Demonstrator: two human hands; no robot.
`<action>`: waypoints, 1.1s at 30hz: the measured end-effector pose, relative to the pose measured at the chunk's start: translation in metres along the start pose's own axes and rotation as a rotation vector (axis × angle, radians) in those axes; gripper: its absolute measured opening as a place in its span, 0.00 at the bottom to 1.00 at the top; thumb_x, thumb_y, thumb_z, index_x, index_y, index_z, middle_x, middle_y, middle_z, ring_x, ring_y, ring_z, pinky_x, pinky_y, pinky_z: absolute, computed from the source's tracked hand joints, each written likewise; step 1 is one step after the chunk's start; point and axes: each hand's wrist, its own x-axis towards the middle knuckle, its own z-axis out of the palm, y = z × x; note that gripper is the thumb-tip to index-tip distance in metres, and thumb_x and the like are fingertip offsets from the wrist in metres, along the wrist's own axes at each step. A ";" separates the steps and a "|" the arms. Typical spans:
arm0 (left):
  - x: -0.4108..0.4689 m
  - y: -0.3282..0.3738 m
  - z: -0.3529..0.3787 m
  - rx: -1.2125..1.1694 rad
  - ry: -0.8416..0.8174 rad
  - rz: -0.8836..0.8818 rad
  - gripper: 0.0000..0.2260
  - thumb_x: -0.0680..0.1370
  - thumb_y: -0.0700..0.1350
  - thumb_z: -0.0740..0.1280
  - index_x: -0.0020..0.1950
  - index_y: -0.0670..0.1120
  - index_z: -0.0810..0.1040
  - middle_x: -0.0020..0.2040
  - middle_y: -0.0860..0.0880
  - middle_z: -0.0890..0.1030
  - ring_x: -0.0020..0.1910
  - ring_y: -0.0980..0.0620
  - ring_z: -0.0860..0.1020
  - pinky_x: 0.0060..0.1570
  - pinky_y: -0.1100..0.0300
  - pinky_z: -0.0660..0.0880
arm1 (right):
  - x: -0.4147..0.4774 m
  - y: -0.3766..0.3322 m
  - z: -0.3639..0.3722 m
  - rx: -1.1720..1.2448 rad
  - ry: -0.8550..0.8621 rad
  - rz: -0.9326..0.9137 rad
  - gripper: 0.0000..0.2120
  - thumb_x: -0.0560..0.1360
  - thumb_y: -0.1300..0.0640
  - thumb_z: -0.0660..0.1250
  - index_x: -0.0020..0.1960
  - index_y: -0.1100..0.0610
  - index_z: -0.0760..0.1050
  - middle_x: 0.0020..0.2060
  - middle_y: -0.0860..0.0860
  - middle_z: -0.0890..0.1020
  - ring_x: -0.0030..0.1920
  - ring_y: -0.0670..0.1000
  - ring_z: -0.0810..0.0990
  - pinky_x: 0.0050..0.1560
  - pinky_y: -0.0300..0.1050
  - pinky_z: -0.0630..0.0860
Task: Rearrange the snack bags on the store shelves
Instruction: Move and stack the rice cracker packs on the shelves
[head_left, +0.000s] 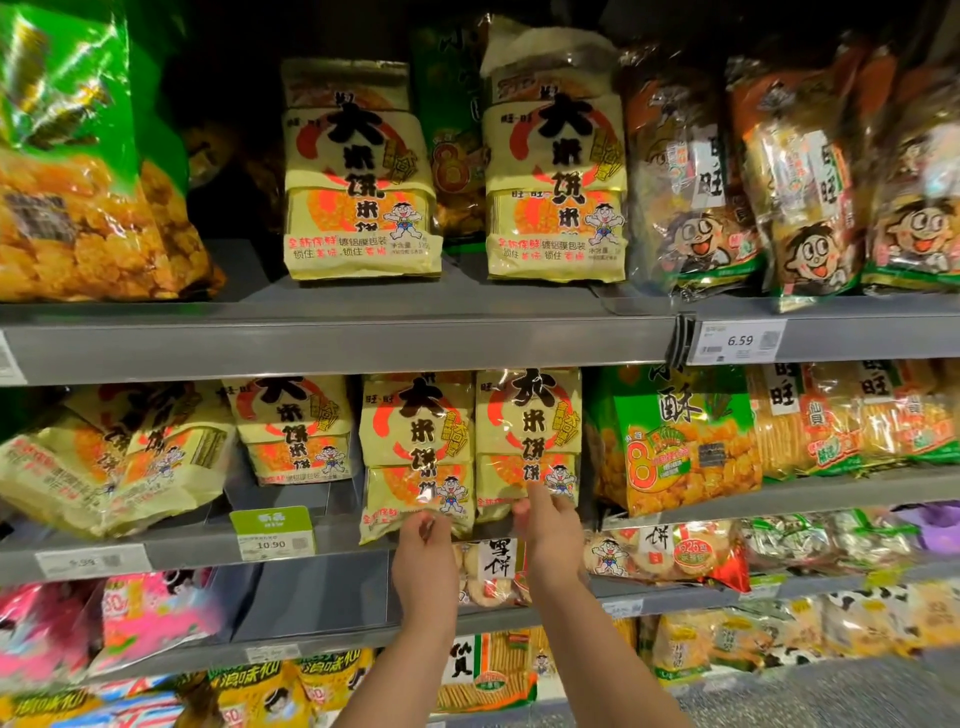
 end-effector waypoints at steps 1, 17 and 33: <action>0.000 0.003 0.001 -0.010 -0.022 -0.004 0.06 0.78 0.46 0.61 0.52 0.49 0.75 0.44 0.50 0.77 0.42 0.49 0.75 0.48 0.53 0.70 | 0.002 -0.001 0.002 0.023 -0.017 0.003 0.12 0.76 0.51 0.61 0.53 0.59 0.72 0.44 0.55 0.79 0.42 0.50 0.75 0.38 0.40 0.63; 0.070 0.038 0.000 0.350 -0.262 -0.132 0.12 0.75 0.34 0.60 0.33 0.46 0.70 0.35 0.46 0.76 0.42 0.46 0.77 0.55 0.49 0.75 | 0.024 0.003 0.021 0.000 0.023 0.004 0.05 0.76 0.61 0.62 0.42 0.60 0.70 0.34 0.55 0.79 0.32 0.48 0.78 0.40 0.48 0.78; 0.057 0.025 -0.008 0.898 -0.055 0.422 0.22 0.77 0.41 0.58 0.71 0.51 0.63 0.63 0.47 0.72 0.61 0.46 0.71 0.56 0.51 0.71 | 0.003 -0.008 0.010 -0.673 -0.066 -0.288 0.22 0.77 0.57 0.54 0.68 0.41 0.66 0.68 0.48 0.69 0.67 0.55 0.67 0.65 0.53 0.66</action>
